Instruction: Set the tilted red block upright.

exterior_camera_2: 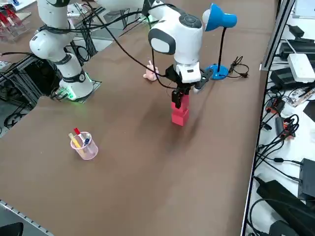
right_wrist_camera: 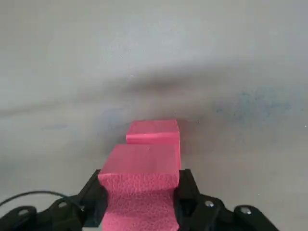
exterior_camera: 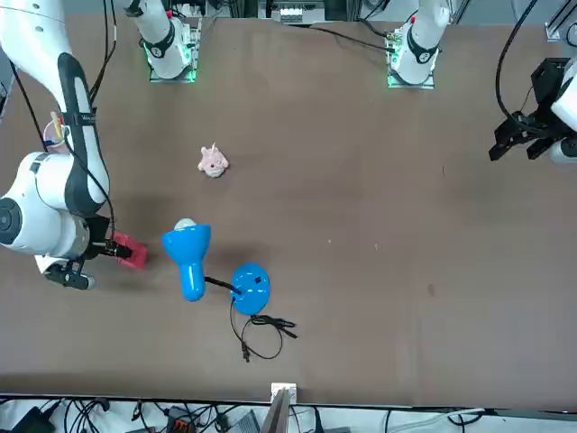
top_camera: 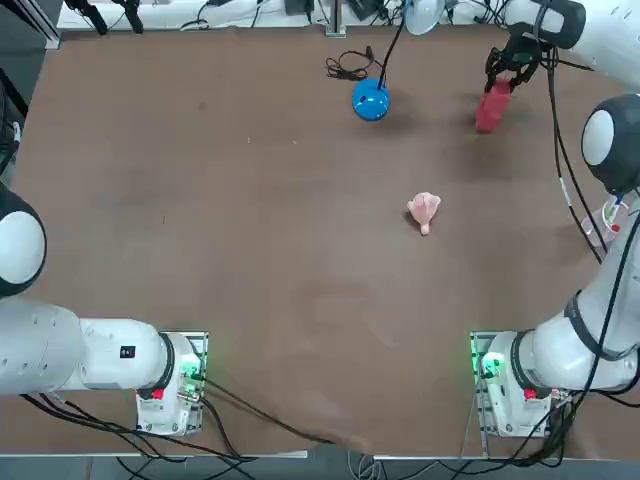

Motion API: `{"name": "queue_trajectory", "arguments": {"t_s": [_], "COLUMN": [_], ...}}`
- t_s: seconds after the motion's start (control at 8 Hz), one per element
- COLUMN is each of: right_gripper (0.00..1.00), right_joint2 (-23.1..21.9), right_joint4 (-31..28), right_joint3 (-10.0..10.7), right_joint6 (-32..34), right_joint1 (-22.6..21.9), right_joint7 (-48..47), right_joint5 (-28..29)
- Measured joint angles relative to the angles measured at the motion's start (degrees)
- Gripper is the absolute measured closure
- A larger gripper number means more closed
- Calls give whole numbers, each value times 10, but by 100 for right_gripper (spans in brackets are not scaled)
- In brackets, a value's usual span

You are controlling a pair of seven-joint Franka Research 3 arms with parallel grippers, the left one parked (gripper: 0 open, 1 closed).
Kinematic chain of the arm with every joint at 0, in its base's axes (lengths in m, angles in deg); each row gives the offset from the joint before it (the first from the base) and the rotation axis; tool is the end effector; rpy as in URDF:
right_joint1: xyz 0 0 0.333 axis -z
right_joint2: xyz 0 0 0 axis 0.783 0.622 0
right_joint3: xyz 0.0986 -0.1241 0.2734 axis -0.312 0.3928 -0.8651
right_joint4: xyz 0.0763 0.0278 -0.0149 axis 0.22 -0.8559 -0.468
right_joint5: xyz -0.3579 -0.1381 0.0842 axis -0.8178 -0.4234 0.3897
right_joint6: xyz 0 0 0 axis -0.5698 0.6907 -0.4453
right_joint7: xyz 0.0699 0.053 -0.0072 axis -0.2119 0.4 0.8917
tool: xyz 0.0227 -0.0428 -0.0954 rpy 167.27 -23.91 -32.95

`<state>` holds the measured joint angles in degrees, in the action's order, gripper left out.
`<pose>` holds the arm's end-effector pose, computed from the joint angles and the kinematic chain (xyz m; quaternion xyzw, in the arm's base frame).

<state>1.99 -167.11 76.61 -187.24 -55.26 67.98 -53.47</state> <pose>0.6798 -0.0303 0.3006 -0.9933 0.1048 0.0475 0.0081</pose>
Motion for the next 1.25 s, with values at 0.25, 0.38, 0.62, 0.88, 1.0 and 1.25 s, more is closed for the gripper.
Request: {"name": "queue_trajectory", "arguments": {"t_s": [0.25,0.38,0.62,0.88,1.0,1.25], "right_gripper": [30,30,30,30,30,30], "right_joint2": [0,1,6,10,11,13], "right_joint4": [0,0,-1,-1,-1,-1], "right_joint3": [0,0,0,0,0,0], "right_joint6": [-5,-7,-10,-14,-15,-18], "right_joint1": [0,0,0,0,2,5], "right_joint7": [1,5,18,20,20,22], "right_joint5": [0,0,0,0,0,0]}}
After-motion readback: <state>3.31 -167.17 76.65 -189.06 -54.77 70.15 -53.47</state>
